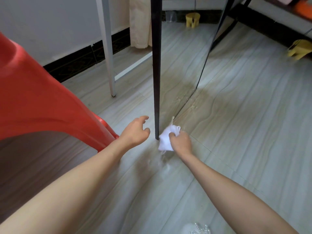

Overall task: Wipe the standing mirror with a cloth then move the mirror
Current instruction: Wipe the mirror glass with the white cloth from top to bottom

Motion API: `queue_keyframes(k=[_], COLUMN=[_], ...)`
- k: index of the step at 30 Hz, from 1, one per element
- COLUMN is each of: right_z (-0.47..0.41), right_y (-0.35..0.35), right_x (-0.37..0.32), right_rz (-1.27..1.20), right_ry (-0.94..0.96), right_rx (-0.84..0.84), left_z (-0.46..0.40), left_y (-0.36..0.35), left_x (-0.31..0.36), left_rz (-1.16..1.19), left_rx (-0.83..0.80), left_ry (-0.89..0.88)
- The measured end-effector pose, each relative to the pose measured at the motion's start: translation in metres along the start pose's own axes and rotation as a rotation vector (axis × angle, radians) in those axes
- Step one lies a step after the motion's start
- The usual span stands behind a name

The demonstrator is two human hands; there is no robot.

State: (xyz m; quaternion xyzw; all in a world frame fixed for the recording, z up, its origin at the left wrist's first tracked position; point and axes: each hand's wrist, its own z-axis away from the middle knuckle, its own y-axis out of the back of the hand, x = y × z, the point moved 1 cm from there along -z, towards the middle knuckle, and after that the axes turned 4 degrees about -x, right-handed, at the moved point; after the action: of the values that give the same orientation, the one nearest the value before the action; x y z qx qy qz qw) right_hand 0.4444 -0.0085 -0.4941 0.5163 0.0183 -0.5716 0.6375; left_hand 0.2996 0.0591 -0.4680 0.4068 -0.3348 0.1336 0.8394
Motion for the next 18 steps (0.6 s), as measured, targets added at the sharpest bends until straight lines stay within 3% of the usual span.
queue_keyframes(k=[5, 10, 18], right_z=[0.002, -0.001, -0.016], right_y=[0.012, 0.006, -0.041], right_x=[-0.005, -0.026, -0.011], right_rz=[-0.298, -0.359, -0.252], right_ry=[0.077, 0.271, -0.008], right_rx=[0.182, 0.122, -0.007], left_z=[-0.001, -0.004, -0.007], left_y=[-0.006, -0.010, -0.007], left_x=[0.004, 0.005, 0.005], left_rz=[0.028, 0.069, -0.052], left_rx=[-0.030, -0.034, 0.016], left_ry=[-0.023, -0.028, -0.156])
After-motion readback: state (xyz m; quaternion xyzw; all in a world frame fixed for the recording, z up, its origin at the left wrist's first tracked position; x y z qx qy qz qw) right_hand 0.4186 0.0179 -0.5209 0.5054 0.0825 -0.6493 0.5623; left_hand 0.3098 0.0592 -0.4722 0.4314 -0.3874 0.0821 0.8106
